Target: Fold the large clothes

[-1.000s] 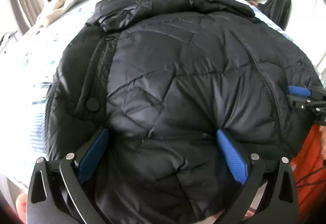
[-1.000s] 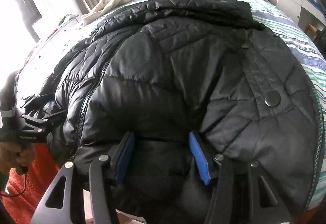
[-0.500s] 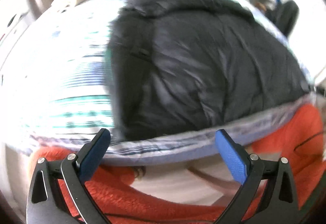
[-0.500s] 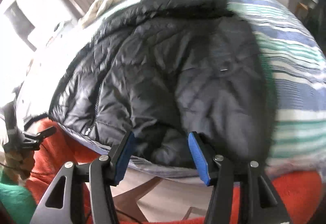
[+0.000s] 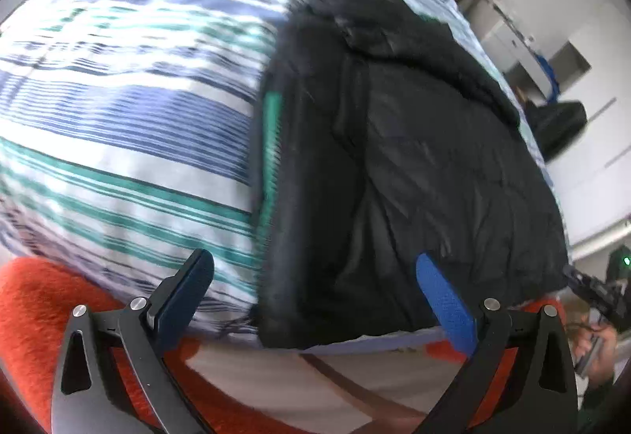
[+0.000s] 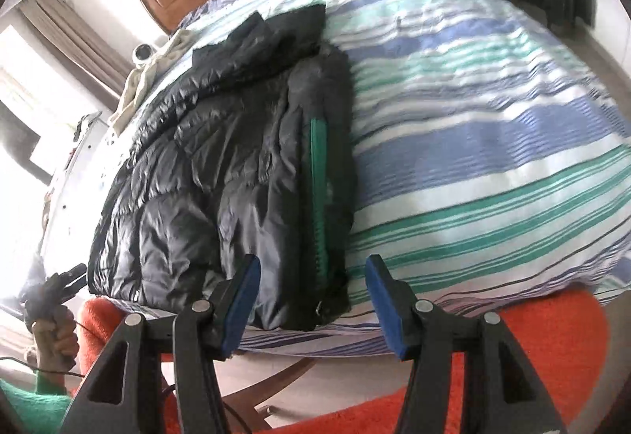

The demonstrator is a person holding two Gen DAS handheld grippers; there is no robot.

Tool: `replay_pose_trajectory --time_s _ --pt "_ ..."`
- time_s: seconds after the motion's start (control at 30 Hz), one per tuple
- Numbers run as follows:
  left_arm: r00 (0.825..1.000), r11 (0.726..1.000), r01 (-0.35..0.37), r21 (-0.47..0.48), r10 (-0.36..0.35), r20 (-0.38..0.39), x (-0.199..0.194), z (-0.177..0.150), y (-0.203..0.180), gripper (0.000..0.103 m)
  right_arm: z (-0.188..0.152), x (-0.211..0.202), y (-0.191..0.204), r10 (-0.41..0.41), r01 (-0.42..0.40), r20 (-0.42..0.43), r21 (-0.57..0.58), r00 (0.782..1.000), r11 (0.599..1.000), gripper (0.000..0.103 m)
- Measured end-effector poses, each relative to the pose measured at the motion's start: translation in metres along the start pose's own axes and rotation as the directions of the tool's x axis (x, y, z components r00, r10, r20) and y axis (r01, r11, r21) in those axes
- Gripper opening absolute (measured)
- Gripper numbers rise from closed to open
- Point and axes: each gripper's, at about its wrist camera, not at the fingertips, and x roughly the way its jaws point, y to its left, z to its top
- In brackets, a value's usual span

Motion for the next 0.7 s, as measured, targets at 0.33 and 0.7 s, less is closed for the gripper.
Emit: replay_pose_trajectory --time_s 0.33,0.7 --pt "0.998 0.996 -0.025 0.081 0.030 -0.055 0.018 -0.003 -0.022 0.101 0.002 0.028 0.013 0.010 -0.013 -0.052 -0.045 0.999 0.999 0.059" --pt "0.979 0.981 -0.156 0.112 0.168 -0.115 0.002 0.004 -0.028 0.031 0.007 0.024 0.039 -0.024 0.007 -0.087 -0.194 0.996 0.981 0.033"
